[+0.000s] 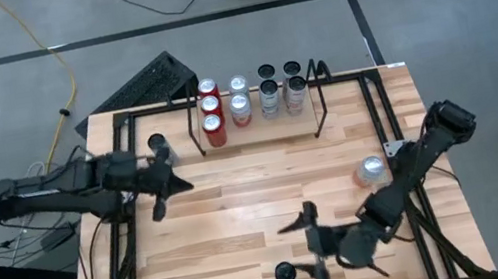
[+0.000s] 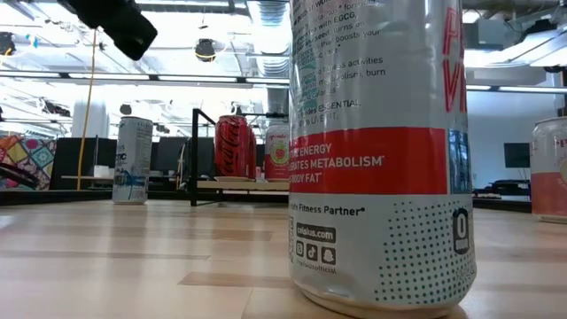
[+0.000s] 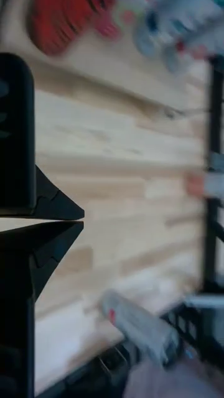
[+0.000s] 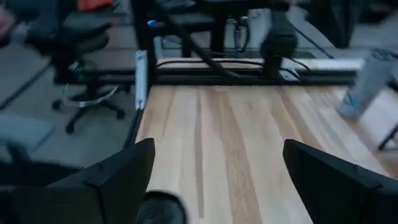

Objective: Place canned beverage on shelf
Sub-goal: Put the pink white soda can on the shelf and align with other pink white soda cans

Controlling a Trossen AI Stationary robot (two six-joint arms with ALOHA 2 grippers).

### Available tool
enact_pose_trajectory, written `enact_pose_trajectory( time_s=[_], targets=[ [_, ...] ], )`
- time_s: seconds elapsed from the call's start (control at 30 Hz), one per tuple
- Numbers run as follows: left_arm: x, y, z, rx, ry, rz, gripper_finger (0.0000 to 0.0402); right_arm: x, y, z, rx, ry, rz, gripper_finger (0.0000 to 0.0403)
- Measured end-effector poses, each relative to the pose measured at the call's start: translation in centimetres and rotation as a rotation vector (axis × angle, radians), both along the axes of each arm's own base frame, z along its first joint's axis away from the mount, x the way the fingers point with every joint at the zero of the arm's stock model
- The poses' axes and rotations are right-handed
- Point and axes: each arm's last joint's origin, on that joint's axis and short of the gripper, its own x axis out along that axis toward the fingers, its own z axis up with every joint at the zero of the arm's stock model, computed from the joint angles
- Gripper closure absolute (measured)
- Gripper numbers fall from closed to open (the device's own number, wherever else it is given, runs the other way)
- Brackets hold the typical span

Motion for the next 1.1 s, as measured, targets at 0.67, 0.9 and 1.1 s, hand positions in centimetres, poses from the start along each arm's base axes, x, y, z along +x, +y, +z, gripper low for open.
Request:
enact_pose_trajectory(
  time_s=[0.67, 0.9, 1.1],
  targets=[
    [-1.5, -5.2, -9.5, -0.067, -0.271, -0.203, 0.0401, -1.2, 3.4, -0.3, -0.039, 0.034, 0.04, 0.0023],
    [-1.4, -5.0, -9.4, -0.043, -0.29, -0.118, 0.0401, -6.0, -3.8, 3.1, 0.029, 0.39, -0.395, 0.0023],
    [-1.4, -5.0, -9.3, -0.04, -0.298, -0.116, 0.0401, -9.4, -10.8, 3.5, 0.267, 0.78, -0.831, 0.0023]
  ],
)
